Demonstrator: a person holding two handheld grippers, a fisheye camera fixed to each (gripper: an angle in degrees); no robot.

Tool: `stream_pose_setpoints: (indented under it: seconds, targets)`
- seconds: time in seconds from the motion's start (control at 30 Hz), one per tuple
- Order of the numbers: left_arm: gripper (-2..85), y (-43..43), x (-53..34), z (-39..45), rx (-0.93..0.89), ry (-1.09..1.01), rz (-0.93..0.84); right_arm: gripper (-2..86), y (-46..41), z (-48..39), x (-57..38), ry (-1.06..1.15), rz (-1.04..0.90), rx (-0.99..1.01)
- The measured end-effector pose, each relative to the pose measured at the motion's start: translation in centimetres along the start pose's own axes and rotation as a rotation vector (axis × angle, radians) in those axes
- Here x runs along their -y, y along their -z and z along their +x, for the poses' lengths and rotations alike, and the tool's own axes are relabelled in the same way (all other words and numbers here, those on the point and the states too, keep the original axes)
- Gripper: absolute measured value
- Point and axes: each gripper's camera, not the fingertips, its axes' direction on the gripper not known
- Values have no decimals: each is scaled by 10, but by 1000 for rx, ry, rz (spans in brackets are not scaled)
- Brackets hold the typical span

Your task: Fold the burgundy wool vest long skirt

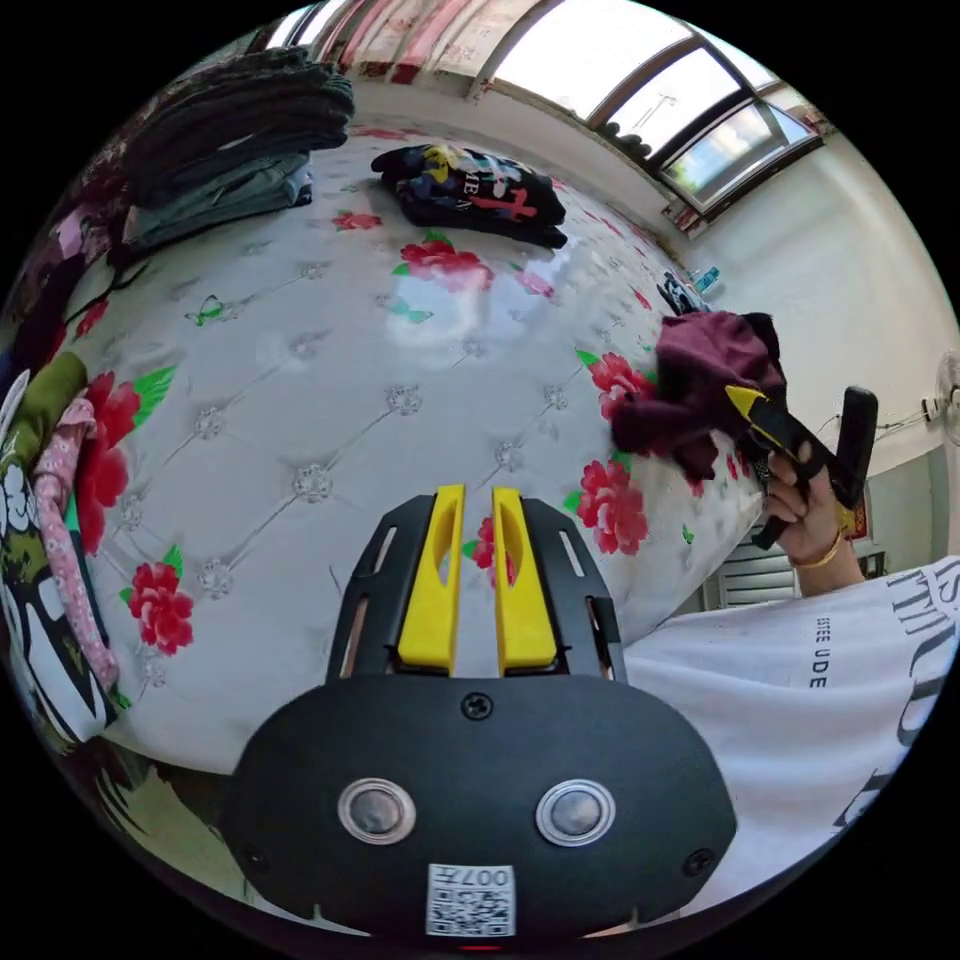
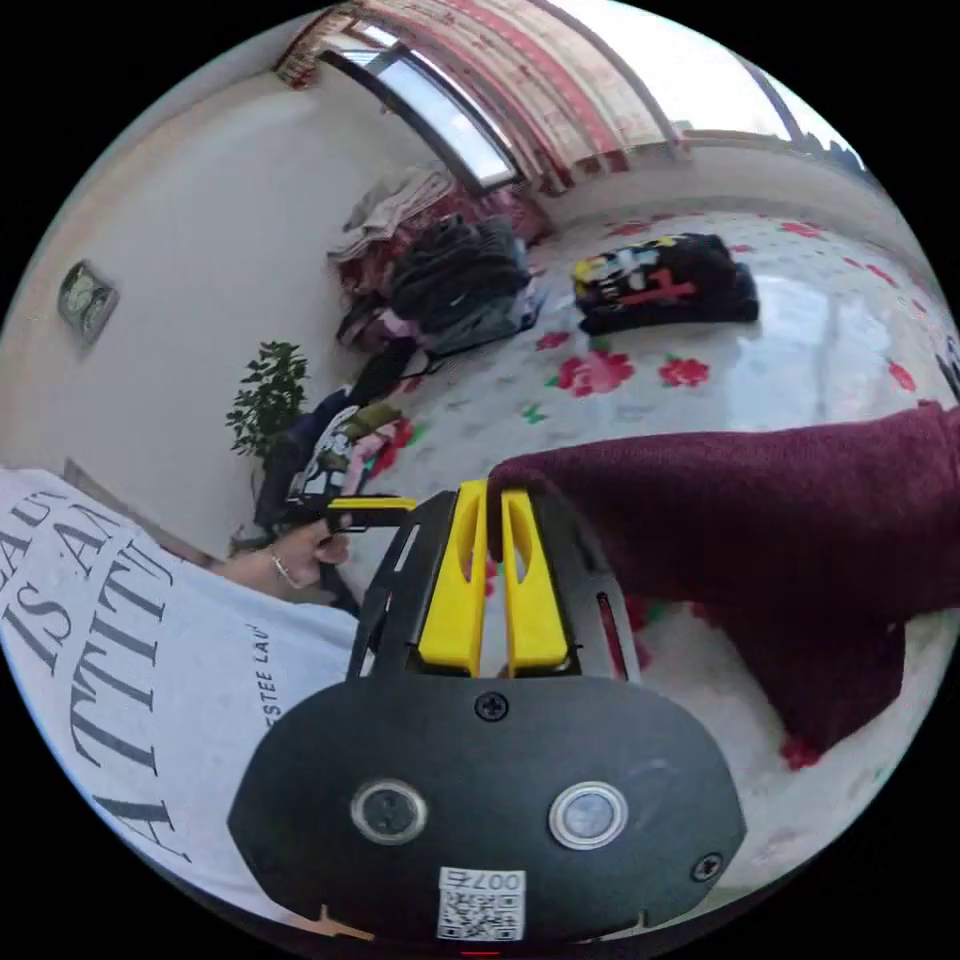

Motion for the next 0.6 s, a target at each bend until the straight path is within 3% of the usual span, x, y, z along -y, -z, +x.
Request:
stream_pose_setpoints:
  seconds: [0.1,0.23,0.4,0.47,0.6]
  targets:
    - [62,27,-31,-35,43,74,43,17,-84,-54,5,125,-219,244]
    - [66,60,-63,-65,118,143,82,30,-98,-71,-2,231,-295,123]
    - [78,99,-83,-46,218,41,126,39,-50,5,-45,-69,-159,-126]
    - [81,97,-82,-27,198,-32,101,44,-10,53,-81,-277,-73,-221]
    - [112,69,-70,30,103,-258,39,53,38,89,-113,-409,39,-327]
